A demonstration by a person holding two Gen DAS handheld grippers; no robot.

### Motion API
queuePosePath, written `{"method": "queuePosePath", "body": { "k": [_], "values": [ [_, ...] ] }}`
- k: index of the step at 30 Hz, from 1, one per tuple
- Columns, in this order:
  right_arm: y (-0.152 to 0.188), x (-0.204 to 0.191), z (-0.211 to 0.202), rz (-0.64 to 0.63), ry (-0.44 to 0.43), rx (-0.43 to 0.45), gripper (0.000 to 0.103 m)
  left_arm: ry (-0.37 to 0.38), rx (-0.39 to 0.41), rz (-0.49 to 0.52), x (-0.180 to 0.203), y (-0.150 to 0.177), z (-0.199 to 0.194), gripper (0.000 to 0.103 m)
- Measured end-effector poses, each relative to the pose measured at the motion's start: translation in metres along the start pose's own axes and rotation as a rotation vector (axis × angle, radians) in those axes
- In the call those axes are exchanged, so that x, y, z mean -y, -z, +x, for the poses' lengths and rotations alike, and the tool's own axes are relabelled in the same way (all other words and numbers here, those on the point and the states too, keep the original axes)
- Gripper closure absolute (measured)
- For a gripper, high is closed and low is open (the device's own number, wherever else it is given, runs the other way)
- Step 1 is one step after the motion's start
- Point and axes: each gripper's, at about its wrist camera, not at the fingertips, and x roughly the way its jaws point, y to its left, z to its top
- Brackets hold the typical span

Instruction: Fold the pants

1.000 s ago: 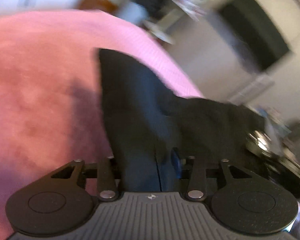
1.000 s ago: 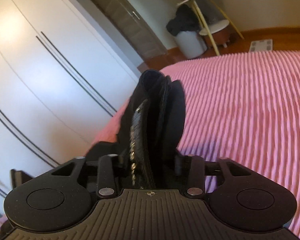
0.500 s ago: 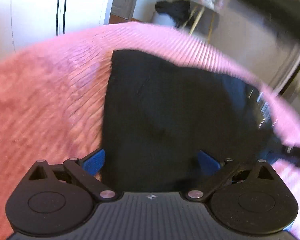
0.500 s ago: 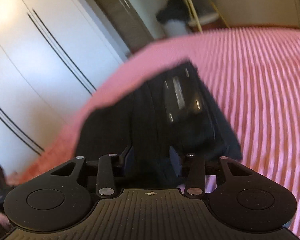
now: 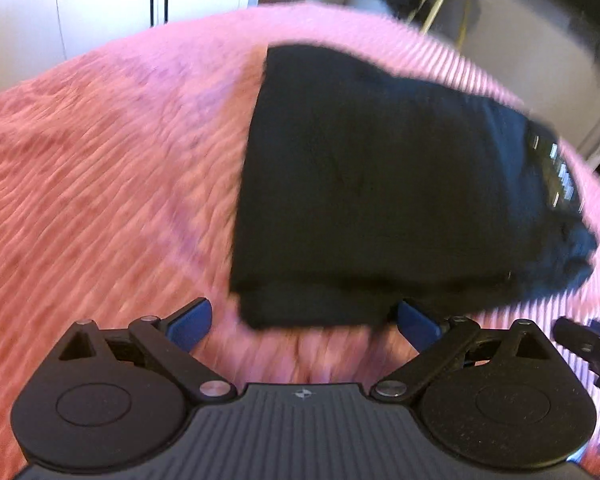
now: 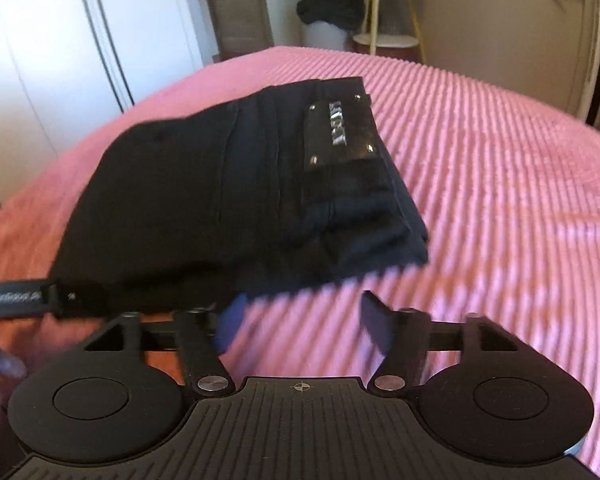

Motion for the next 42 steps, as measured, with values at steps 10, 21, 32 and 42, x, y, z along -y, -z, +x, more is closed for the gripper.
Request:
{"method": "queuePosePath", "body": {
  "k": [10, 21, 32, 42],
  "values": [
    [0.034, -0.004, -0.053, 0.021, 0.011, 0.061, 0.000, -0.044, 0.133, 0.014, 0.023, 0.020, -0.064, 0.004],
    [0.037, -0.023, -0.086, -0.083, 0.026, 0.144, 0.000, -0.043, 0.195, -0.006, 0.042, 0.047, -0.084, 0.004],
    [0.029, -0.028, -0.065, -0.132, -0.007, 0.180, 0.000, -0.031, 0.162, -0.017, 0.036, 0.043, -0.057, 0.004],
    [0.025, -0.013, -0.037, -0.086, 0.008, 0.156, 0.000, -0.041, 0.125, 0.019, 0.044, 0.040, -0.039, 0.004]
  ]
}}
